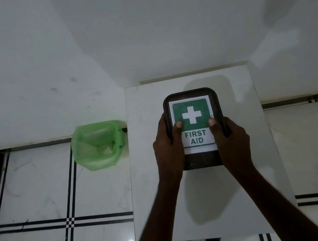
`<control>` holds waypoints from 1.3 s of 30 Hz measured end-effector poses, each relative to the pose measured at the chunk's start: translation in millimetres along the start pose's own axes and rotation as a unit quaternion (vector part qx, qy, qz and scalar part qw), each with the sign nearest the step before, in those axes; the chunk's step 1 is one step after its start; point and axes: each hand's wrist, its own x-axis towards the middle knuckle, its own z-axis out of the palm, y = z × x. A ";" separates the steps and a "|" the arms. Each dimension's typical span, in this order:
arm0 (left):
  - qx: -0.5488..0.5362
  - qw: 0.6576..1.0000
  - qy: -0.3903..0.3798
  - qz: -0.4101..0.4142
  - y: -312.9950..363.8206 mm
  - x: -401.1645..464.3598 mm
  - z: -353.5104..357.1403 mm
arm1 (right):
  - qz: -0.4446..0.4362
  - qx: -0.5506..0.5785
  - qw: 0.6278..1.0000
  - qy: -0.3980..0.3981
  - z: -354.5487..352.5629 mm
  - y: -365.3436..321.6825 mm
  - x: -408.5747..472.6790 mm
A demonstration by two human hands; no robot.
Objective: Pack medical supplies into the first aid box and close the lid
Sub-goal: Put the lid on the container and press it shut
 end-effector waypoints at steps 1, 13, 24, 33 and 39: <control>0.008 1.000 0.000 0.006 0.8 -0.1 -0.1 | -0.003 -0.006 1.000 0.004 0.1 -0.6 0.2; 0.393 0.898 -0.050 0.191 -4.5 -2.1 8.9 | -0.249 -0.275 0.928 -0.045 1.4 -17.8 31.8; 0.431 0.878 -0.051 0.202 -2.6 0.9 3.8 | -0.242 -0.253 0.935 -0.062 -2.5 -16.0 34.6; 0.379 0.905 -0.062 0.181 4.3 44.0 4.2 | -0.267 -0.317 0.903 -0.114 5.6 -29.3 58.5; 0.320 0.930 -0.060 0.171 6.5 48.4 7.3 | -0.278 -0.271 0.915 -0.114 5.4 -30.2 63.9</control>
